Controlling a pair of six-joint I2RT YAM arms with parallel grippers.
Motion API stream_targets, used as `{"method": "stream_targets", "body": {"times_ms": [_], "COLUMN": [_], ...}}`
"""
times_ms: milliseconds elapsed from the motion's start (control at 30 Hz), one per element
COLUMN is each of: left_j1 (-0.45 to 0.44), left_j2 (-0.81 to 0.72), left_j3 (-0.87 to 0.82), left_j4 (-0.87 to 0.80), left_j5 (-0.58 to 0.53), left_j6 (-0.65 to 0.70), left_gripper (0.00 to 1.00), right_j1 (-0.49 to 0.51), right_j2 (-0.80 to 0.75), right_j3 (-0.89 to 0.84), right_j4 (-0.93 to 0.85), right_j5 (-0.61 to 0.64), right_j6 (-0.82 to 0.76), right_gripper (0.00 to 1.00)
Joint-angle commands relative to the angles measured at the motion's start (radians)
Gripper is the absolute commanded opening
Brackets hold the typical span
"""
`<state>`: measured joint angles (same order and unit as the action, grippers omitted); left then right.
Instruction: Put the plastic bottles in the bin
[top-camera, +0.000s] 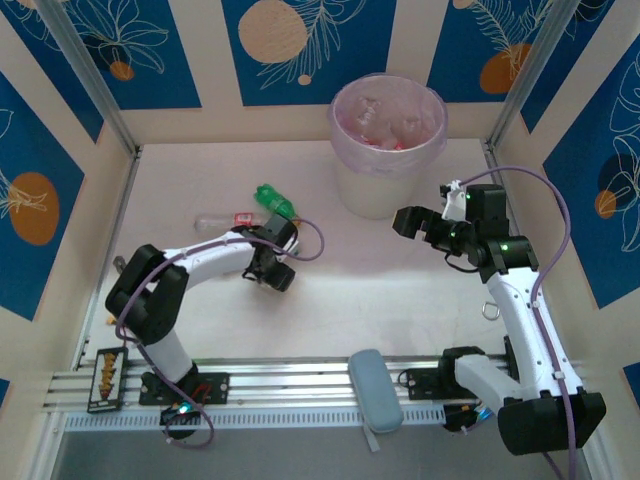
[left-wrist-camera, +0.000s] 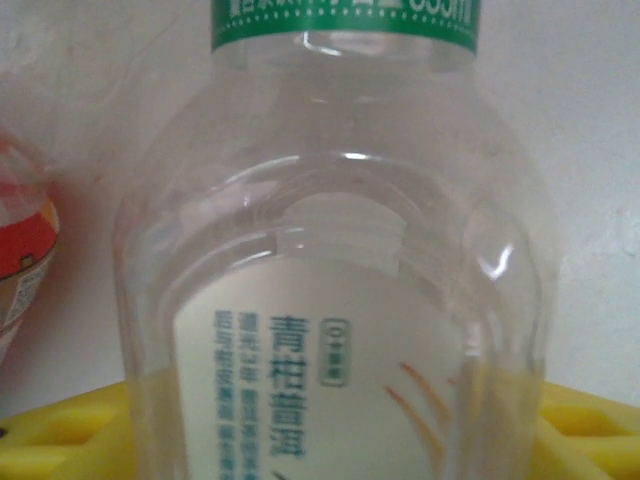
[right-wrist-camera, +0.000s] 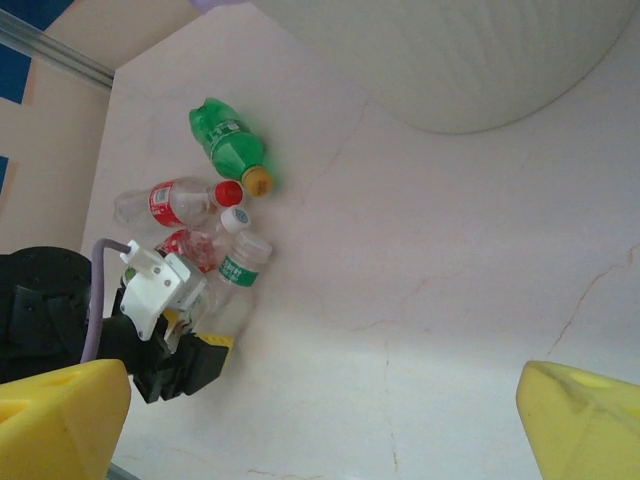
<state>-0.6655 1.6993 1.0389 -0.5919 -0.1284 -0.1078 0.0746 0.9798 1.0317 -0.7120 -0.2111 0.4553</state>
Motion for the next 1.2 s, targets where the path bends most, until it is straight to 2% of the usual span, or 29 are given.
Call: {"method": "stream_targets", "body": {"times_ms": [0,267,467,633,800,933,1033,1167], "left_j1": [-0.019,-0.022,-0.022,-0.036,-0.077,-0.12,-0.147,-0.164], "left_j2": [0.007,-0.047,-0.186,-0.298,-0.344,-0.347,-0.349,-0.35], "left_j3": [0.012,-0.014,-0.097,-0.192,-0.225,-0.223,-0.223,-0.218], "left_j4": [-0.007,0.043,0.195,0.409,0.499,0.502,0.502,0.494], "left_j5": [-0.02,0.005,0.089,0.251,0.28,0.293,0.299,0.298], "left_j6": [-0.02,-0.05,-0.094,-0.158,-0.203,-0.201,-0.185,-0.183], "left_gripper": [0.65,0.56,0.47,0.38,0.31,0.29,0.27,0.26], "right_j1": [0.004,0.008,0.039,0.159,0.286,0.339,0.363,0.371], "right_j2": [-0.007,-0.028,-0.024,0.04,0.16,0.273,0.338,0.395], "right_j3": [-0.02,-0.066,-0.093,-0.117,-0.094,-0.049,-0.019,-0.001], "right_j4": [0.021,0.038,0.088,0.255,0.389,0.437,0.447,0.454], "right_j5": [-0.025,-0.021,-0.074,-0.155,-0.121,-0.127,-0.115,-0.11], "right_j6": [0.02,0.042,0.081,0.174,0.21,0.197,0.176,0.166], "right_gripper": [0.99,1.0,1.0,0.97,0.94,0.81,0.75,0.72]}}
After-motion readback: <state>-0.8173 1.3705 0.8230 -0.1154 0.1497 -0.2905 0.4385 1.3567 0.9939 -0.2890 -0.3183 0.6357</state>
